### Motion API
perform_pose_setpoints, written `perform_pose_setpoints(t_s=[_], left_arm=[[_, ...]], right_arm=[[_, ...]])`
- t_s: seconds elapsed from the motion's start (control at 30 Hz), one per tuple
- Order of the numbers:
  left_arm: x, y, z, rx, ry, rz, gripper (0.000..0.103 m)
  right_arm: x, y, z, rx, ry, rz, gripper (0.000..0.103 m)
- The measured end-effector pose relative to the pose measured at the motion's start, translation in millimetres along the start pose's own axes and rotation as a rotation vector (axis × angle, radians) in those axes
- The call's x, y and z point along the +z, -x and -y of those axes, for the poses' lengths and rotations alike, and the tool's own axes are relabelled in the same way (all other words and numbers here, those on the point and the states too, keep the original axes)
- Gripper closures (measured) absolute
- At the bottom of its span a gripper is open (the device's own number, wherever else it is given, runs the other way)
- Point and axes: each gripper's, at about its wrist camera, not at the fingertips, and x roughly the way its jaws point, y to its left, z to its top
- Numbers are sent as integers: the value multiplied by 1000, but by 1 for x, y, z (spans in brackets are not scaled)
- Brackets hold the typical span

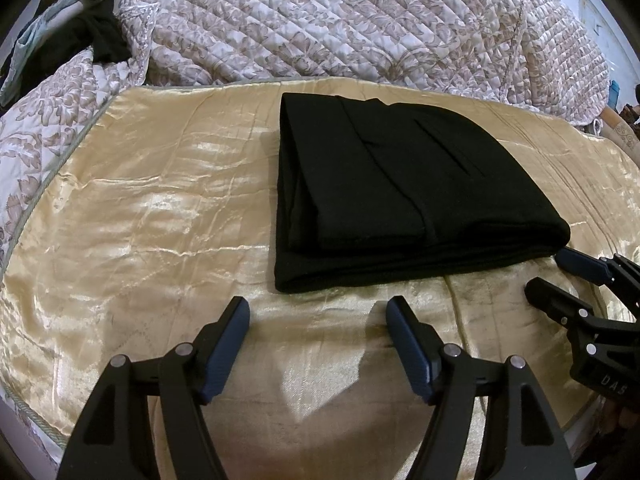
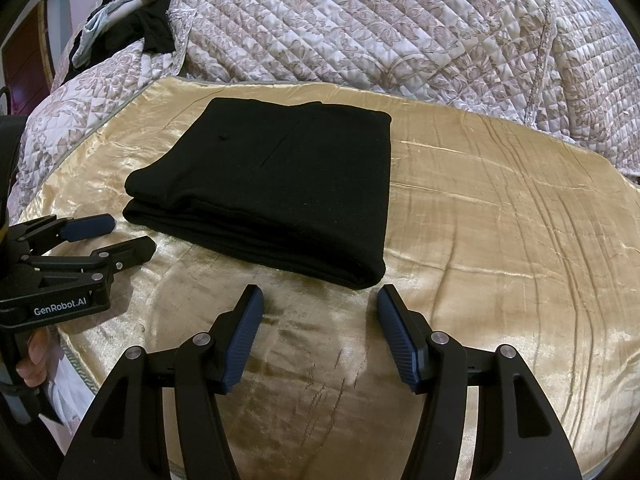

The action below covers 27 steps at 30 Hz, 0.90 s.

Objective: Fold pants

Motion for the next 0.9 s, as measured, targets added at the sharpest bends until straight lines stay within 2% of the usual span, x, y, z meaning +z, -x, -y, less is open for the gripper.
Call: perform_pose_setpoints(t_s=[0.9], left_arm=[[0,-1,-1,0,-2,-2,28]], right_arm=[[0,0,-1,-3,0,1,42]])
